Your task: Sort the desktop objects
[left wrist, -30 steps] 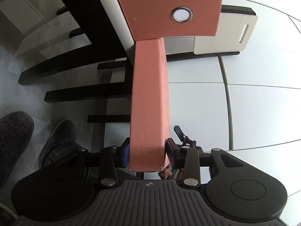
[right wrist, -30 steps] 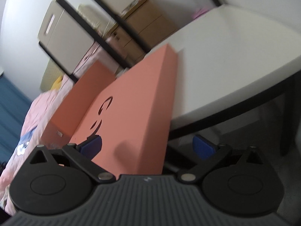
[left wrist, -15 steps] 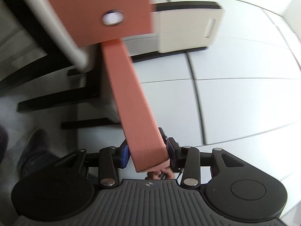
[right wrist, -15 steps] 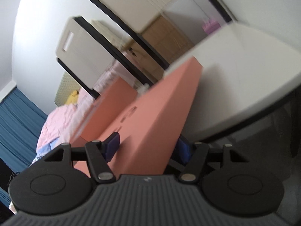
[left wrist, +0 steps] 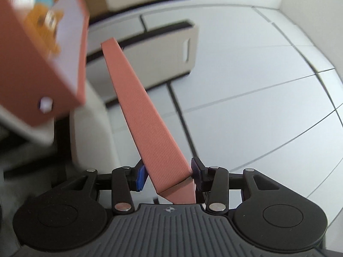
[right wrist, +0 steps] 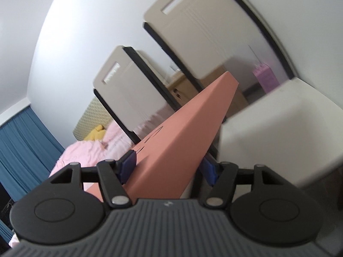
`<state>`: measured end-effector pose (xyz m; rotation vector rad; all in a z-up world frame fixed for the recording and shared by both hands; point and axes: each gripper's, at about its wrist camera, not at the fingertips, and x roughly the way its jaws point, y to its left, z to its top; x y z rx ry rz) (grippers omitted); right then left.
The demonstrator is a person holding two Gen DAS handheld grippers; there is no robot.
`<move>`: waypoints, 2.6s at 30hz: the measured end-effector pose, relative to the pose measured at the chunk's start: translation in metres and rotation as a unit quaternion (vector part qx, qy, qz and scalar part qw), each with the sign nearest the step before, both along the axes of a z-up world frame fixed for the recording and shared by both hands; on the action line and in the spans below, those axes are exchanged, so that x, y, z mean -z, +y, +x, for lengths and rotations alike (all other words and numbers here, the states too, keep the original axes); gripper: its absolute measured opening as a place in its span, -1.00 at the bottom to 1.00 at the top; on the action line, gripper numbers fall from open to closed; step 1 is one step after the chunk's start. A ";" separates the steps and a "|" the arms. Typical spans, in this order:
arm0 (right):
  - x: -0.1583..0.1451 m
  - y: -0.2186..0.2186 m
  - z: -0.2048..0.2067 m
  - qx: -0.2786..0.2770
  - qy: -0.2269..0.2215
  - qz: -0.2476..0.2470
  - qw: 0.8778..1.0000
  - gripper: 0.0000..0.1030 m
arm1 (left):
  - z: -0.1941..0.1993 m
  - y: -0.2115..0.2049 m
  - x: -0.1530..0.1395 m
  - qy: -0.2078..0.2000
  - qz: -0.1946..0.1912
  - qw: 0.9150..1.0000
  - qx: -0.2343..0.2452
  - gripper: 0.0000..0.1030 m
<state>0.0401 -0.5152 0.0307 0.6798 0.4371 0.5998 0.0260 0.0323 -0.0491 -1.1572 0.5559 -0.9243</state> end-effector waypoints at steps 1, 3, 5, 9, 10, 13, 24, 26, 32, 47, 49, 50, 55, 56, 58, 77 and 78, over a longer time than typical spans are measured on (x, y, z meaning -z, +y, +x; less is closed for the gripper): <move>-0.004 0.008 0.008 -0.002 -0.004 0.006 1.000 0.26 | 0.002 0.007 -0.006 -0.005 0.002 1.000 -0.011 -0.08; -0.009 0.027 0.028 -0.010 -0.008 0.016 1.000 0.26 | 0.006 0.028 -0.020 -0.007 0.010 0.999 -0.040 -0.08; -0.014 0.049 0.050 -0.020 -0.010 0.025 0.999 0.26 | 0.010 0.049 -0.030 0.001 0.028 0.997 -0.076 -0.06; -0.013 0.106 0.097 -0.047 -0.014 0.029 0.998 0.26 | 0.014 0.095 -0.040 0.010 0.042 0.988 -0.147 -0.06; -0.010 0.120 0.109 -0.055 -0.015 0.033 0.998 0.26 | 0.015 0.105 -0.042 0.012 0.043 0.986 -0.161 -0.06; 0.000 0.158 0.144 -0.074 -0.006 0.039 0.996 0.26 | 0.023 0.133 -0.044 0.019 0.053 0.977 -0.204 -0.05; 0.049 0.256 0.221 -0.111 0.027 0.041 0.993 0.26 | 0.042 0.179 -0.029 0.059 0.122 0.930 -0.341 0.01; 0.061 0.266 0.225 -0.112 0.036 0.048 0.992 0.27 | 0.041 0.181 -0.027 0.063 0.132 0.922 -0.359 0.01; 0.083 0.270 0.233 -0.100 0.048 0.094 0.989 0.25 | 0.033 0.166 -0.031 0.018 0.173 0.909 -0.379 0.31; 0.092 0.270 0.212 -0.105 0.038 0.123 0.986 0.35 | -0.002 0.136 -0.044 -0.025 0.217 0.854 -0.472 0.47; 0.091 0.269 0.208 -0.107 0.037 0.123 0.986 0.35 | -0.006 0.131 -0.044 -0.024 0.221 0.846 -0.484 0.47; 0.091 0.269 0.207 -0.108 0.037 0.123 0.986 0.35 | -0.008 0.130 -0.044 -0.024 0.221 0.842 -0.491 0.47; 0.093 0.268 0.205 -0.113 0.040 0.129 0.984 0.36 | -0.017 0.124 -0.045 -0.029 0.222 0.823 -0.523 0.47; 0.093 0.268 0.205 -0.114 0.041 0.130 0.984 0.36 | -0.020 0.123 -0.045 -0.033 0.221 0.816 -0.533 0.47; 0.093 0.267 0.203 -0.116 0.042 0.130 0.984 0.35 | -0.035 0.120 -0.050 -0.052 0.227 0.792 -0.565 0.47; 0.062 0.257 0.147 -0.051 0.018 0.061 0.997 0.94 | -0.014 0.095 -0.050 -0.105 0.364 0.755 -0.536 0.68; 0.060 0.255 0.142 -0.043 0.014 0.062 0.997 0.94 | -0.011 0.093 -0.050 -0.104 0.373 0.753 -0.532 0.68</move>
